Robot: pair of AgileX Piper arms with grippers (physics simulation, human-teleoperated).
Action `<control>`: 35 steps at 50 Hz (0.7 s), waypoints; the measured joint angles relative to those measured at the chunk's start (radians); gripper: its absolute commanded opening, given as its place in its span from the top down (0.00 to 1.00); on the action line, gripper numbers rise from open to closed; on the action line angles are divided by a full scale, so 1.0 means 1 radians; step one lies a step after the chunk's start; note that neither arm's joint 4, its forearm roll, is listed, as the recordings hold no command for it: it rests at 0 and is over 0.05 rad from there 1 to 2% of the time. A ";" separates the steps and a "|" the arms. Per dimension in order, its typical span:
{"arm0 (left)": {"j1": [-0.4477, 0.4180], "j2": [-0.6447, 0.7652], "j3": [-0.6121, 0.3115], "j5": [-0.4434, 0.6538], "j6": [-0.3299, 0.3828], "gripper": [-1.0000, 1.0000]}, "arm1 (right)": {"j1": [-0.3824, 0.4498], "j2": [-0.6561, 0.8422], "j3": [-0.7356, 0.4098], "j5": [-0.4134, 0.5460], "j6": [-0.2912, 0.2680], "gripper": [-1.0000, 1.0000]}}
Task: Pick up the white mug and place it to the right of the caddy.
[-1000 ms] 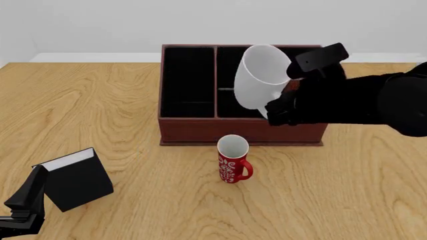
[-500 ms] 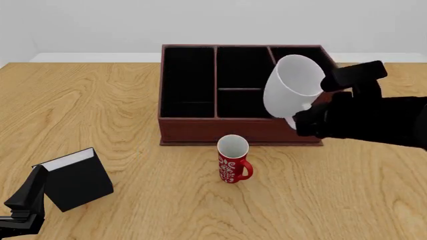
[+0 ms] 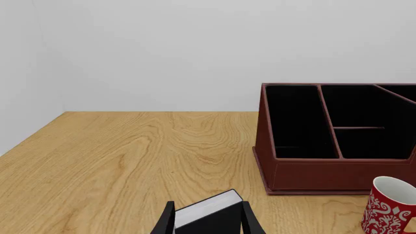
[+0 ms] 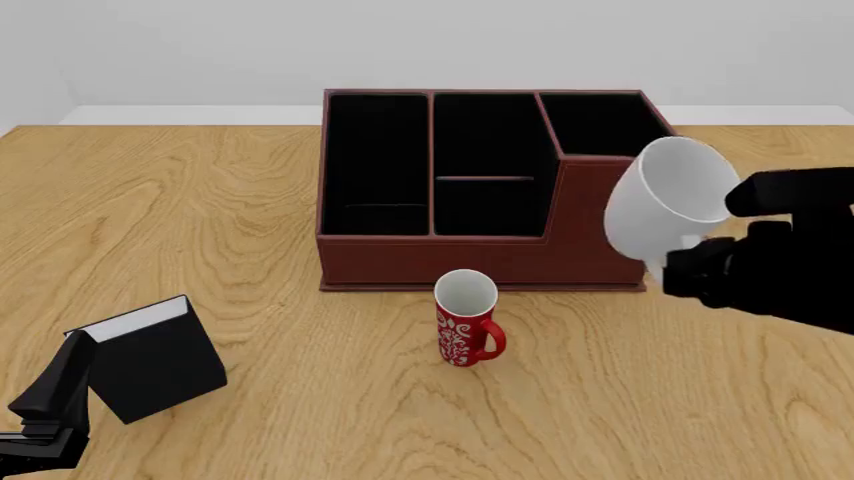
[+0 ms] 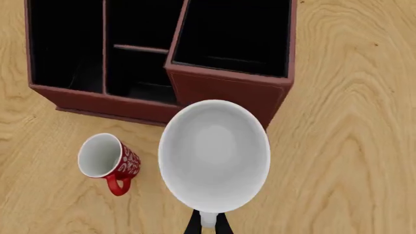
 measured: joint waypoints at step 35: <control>0.000 0.000 0.000 0.000 0.000 0.00 | -0.230 -0.129 0.057 0.067 0.002 1.00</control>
